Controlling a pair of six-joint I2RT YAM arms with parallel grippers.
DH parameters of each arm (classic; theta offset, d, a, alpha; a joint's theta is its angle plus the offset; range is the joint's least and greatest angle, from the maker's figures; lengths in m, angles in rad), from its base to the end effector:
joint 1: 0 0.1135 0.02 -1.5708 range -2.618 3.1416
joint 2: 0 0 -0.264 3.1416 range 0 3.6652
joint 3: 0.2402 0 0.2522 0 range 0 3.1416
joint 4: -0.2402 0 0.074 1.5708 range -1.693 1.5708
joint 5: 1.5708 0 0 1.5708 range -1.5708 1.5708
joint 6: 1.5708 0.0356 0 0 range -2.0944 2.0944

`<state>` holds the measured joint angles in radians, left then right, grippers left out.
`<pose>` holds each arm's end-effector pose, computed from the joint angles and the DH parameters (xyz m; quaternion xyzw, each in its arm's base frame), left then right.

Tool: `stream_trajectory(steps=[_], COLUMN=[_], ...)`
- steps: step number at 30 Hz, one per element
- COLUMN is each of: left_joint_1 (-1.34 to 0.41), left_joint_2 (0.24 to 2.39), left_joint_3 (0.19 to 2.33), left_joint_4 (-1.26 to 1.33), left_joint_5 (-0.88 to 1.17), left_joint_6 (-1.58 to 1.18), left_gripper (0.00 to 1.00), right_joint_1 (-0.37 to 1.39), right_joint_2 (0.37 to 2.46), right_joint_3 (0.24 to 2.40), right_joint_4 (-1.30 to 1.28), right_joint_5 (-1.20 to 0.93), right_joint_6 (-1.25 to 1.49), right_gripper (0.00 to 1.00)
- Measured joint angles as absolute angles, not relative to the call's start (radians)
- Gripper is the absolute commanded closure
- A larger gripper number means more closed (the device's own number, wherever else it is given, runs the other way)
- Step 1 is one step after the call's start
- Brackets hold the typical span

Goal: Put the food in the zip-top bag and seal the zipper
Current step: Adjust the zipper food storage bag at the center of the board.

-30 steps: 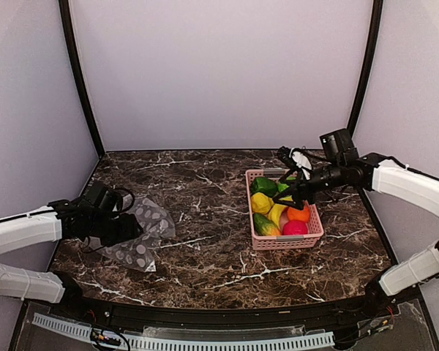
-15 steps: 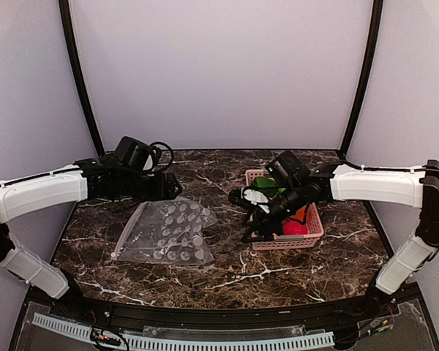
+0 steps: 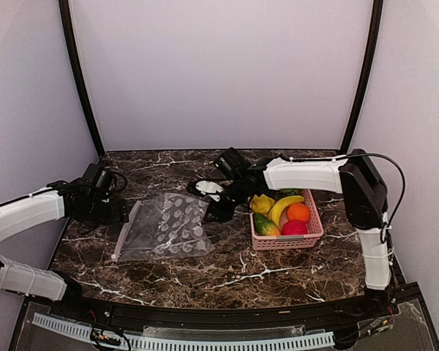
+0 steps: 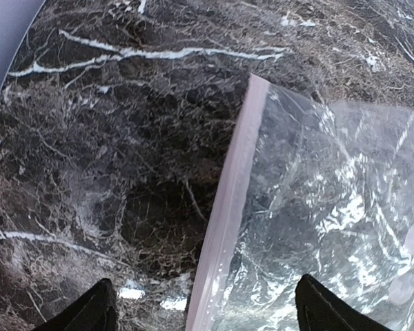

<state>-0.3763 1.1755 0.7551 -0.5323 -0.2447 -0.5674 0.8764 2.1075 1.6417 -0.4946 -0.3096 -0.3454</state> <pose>0.2165 -0.0763 0.2235 -0.1271 0.9376 -0.0337 0.3217 0.2877 0.3625 0.1955 -0.5785 0.7454 0.2198 0.2479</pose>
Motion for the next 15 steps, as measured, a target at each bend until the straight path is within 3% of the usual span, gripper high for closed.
stream_trajectory(steps=[8,11,15], left_joint_1=[-0.371,-0.371,-0.371], left_joint_2=[1.066,0.999,0.944], left_joint_3=[0.572,0.524,0.553], left_joint_4=[-0.467,-0.421,-0.448], left_joint_5=[-0.115,-0.045,-0.050], left_joint_6=[-0.619,-0.611,-0.575], left_gripper=[0.18,0.19,0.19], right_joint_1=[0.738,0.683,0.656], right_joint_2=[2.409,2.375,2.188], right_joint_3=[2.093,2.080,1.903], right_joint_4=[-0.512,-0.527,-0.537], right_joint_5=[-0.187,-0.196,-0.254], right_joint_6=[-0.244,-0.242,-0.246], right_gripper=[0.51,0.49,0.48])
